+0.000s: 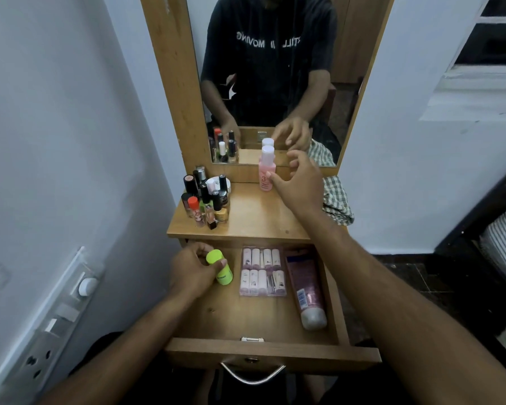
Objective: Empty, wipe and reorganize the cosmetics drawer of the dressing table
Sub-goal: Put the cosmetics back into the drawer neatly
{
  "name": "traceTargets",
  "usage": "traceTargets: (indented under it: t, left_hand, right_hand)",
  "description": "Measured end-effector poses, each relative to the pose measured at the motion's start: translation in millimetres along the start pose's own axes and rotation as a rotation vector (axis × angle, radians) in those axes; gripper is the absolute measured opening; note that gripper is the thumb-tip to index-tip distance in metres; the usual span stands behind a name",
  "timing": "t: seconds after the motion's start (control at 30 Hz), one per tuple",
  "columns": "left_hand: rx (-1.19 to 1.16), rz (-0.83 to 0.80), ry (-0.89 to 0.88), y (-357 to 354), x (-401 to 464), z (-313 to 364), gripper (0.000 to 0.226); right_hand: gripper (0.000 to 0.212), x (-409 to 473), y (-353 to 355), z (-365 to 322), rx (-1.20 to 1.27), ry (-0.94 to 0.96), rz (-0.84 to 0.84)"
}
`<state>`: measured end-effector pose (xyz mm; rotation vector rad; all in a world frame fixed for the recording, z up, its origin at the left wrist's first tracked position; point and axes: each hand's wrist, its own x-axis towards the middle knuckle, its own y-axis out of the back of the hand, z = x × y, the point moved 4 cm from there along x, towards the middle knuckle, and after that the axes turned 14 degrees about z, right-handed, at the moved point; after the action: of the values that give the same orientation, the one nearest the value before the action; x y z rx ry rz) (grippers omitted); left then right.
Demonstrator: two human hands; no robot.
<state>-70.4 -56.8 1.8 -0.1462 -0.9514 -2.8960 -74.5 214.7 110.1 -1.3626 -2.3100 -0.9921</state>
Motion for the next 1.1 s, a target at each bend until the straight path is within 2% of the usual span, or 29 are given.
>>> traceTargets:
  t: [0.2, 0.3, 0.43, 0.53, 0.67, 0.83, 1.1]
  left_hand:
    - [-0.090, 0.092, 0.071, -13.0, -3.9, 9.8, 0.029]
    - [-0.111, 0.137, 0.074, -20.5, -9.2, 11.7, 0.032]
    - [-0.127, 0.076, 0.183, -31.8, -11.2, 18.2, 0.038]
    - [-0.081, 0.051, 0.198, -38.4, -11.4, 20.6, 0.042]
    - [-0.075, 0.053, 0.194, -41.7, -9.5, 27.6, 0.035]
    - [-0.091, 0.047, 0.230, -46.8, -8.6, 27.9, 0.029]
    - [-0.127, 0.014, 0.236, -50.6, -6.7, 22.0, 0.033]
  right_hand:
    - [0.064, -5.2, -13.0, -0.4, -0.016, -0.094, -0.100]
    - [0.052, -8.7, -16.7, 4.6, -0.028, -0.122, -0.114]
    - [0.035, -13.3, -22.2, 11.3, -0.006, -0.153, -0.108]
    - [0.045, -14.2, -24.4, 15.5, 0.009, -0.176, -0.082]
    - [0.062, -14.3, -27.3, 12.5, -0.010, -0.141, -0.027]
    - [0.057, -13.4, -35.0, 10.2, -0.049, -0.154, -0.023]
    - [0.037, -2.9, -39.7, 10.0, -0.071, -0.137, -0.082]
